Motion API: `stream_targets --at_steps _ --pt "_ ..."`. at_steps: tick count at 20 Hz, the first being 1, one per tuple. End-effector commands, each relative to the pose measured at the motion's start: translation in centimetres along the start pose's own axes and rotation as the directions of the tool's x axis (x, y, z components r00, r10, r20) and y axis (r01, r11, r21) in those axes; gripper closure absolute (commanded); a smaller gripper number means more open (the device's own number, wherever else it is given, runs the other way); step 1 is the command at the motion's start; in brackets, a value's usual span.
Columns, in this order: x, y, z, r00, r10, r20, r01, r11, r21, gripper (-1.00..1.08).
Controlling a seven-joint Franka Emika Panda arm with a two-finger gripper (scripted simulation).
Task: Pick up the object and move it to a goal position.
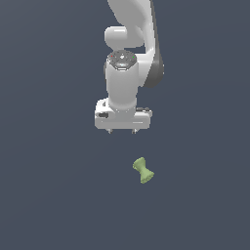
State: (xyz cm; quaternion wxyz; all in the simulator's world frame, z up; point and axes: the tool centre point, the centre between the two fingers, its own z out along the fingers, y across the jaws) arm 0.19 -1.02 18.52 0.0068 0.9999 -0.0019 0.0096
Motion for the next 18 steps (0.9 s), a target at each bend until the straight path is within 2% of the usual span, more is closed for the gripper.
stream_targets --at_steps 1,10,18 --pt "0.0 0.0 0.0 1.0 0.0 0.0 0.0 1.0 0.0 -0.92" --pt "-0.1 -2.4 0.4 0.998 -0.063 0.016 0.063 0.998 0.007 -0.92" --pt "0.5 -2.6 0.6 0.997 -0.08 0.016 0.079 0.997 0.006 -0.92"
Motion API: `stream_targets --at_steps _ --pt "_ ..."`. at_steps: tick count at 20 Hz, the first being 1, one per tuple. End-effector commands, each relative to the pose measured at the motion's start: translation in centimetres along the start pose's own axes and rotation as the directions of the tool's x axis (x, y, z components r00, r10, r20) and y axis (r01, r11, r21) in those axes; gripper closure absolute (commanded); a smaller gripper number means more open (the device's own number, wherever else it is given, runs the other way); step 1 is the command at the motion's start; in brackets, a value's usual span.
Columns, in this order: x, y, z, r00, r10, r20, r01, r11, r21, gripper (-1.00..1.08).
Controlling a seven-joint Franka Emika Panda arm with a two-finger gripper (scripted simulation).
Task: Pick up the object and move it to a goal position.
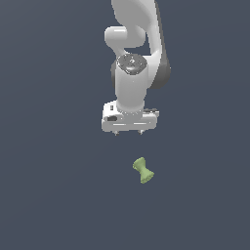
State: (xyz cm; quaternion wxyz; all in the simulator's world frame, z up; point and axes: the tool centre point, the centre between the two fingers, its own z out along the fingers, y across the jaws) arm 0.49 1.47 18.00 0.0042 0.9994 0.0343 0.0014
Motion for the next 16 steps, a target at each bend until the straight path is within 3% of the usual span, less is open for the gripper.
stream_targets --at_steps 1,10,16 --pt "0.4 -0.2 0.2 1.0 -0.014 0.001 0.014 1.0 0.0 -0.92" --pt "3.6 -1.6 1.6 0.992 -0.123 0.002 0.123 0.992 -0.003 -0.92" --pt "6.7 -3.2 3.4 0.972 -0.236 0.003 0.236 0.972 -0.001 -0.92"
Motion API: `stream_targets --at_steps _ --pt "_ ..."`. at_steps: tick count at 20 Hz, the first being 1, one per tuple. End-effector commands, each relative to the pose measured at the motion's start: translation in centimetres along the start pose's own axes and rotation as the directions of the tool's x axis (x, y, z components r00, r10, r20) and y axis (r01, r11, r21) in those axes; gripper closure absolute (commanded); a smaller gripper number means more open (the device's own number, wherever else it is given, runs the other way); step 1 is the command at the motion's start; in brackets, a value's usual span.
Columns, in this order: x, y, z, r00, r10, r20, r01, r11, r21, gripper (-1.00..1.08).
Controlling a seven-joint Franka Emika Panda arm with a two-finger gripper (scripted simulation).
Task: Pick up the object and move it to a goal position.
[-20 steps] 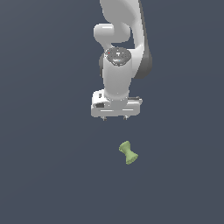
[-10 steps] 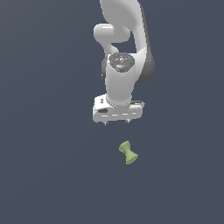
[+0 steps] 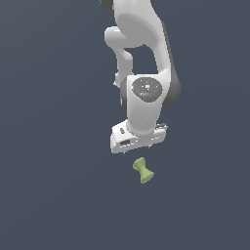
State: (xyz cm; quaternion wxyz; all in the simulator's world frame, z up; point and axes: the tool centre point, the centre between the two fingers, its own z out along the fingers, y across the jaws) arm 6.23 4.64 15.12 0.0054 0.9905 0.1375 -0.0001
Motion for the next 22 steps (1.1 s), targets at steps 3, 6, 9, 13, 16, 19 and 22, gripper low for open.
stream_targets --at_steps 3,6,9,13,16,19,22 --pt "2.4 -0.7 1.5 0.996 -0.084 0.0 0.084 0.996 0.003 -0.92" --pt "3.5 -1.1 2.3 0.992 -0.127 -0.001 0.127 0.992 0.005 -0.92" --pt "4.4 -1.5 3.0 0.987 -0.16 -0.002 0.16 0.987 0.007 -0.92" --pt "5.2 -1.8 3.6 0.982 -0.19 -0.003 0.19 0.982 0.009 -0.92" --pt "5.5 -1.9 3.9 0.979 -0.203 -0.004 0.203 0.979 0.01 -0.92" --pt "5.6 -1.9 4.0 0.978 -0.206 -0.004 0.207 0.978 0.01 -0.92" --pt "5.5 -1.9 4.1 0.979 -0.204 -0.003 0.204 0.979 0.01 -0.92"
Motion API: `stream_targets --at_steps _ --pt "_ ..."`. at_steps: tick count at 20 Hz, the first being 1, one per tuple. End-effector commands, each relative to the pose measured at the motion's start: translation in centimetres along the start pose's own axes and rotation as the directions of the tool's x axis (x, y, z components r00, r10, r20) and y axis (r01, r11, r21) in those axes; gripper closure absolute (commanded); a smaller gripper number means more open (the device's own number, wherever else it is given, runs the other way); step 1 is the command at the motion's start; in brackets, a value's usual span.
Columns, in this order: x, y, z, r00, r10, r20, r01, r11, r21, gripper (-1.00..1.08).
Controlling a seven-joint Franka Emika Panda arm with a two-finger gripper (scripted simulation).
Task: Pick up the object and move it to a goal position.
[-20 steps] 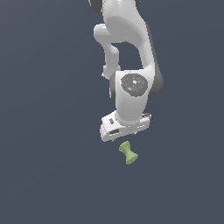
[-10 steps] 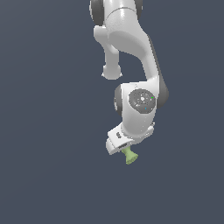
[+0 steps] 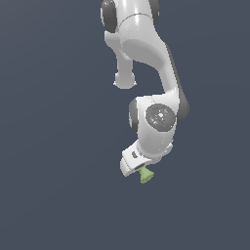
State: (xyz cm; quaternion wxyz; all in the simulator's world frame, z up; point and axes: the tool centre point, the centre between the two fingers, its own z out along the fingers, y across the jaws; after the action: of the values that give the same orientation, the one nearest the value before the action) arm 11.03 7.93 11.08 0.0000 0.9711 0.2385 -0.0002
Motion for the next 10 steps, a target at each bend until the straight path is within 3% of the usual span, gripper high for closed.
stream_targets --at_steps 1,10 --pt "0.0 0.0 0.3 1.0 0.0 0.0 0.0 1.0 0.0 -0.92" --pt "-0.1 0.0 4.7 1.0 -0.003 0.0 0.003 1.0 0.0 -0.92"
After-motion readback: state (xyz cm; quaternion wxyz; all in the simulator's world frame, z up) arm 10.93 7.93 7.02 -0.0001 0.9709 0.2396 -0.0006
